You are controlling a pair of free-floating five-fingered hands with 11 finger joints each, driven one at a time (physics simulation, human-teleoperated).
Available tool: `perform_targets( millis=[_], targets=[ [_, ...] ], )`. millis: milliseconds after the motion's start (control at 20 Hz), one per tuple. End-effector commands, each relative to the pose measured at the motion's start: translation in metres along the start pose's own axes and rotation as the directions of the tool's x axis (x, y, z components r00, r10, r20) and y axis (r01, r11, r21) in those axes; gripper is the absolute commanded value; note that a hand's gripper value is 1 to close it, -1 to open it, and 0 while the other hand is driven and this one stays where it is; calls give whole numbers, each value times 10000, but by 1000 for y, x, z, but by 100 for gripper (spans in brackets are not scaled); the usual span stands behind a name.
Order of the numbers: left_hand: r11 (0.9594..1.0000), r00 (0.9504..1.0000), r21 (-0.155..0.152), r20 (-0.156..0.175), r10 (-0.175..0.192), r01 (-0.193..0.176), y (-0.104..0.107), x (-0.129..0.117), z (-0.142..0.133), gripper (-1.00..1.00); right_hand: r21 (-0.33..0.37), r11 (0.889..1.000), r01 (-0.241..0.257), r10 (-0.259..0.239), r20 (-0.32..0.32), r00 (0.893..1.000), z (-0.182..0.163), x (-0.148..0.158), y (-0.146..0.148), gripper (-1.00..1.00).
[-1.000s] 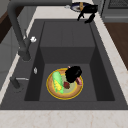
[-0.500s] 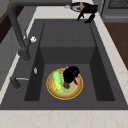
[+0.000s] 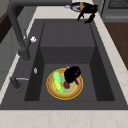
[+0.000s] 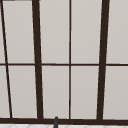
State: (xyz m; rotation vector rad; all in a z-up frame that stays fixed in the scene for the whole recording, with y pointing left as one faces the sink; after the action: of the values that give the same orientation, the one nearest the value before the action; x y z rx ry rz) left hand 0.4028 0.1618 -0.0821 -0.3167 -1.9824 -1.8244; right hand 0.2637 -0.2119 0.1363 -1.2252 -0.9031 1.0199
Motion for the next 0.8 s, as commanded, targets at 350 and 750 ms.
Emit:
perform_targets(
  millis=[350,750],
  targets=[
    [9993,9994,59,35,-358,358,-21,-13,-3,100,0,10000,0,0,0,10000,0,0,0,0],
    [9977,9978,212,139,-654,651,25,-4,-9,-100,0,10000,0,0,0,10000,0,0,0,0]
  ],
)
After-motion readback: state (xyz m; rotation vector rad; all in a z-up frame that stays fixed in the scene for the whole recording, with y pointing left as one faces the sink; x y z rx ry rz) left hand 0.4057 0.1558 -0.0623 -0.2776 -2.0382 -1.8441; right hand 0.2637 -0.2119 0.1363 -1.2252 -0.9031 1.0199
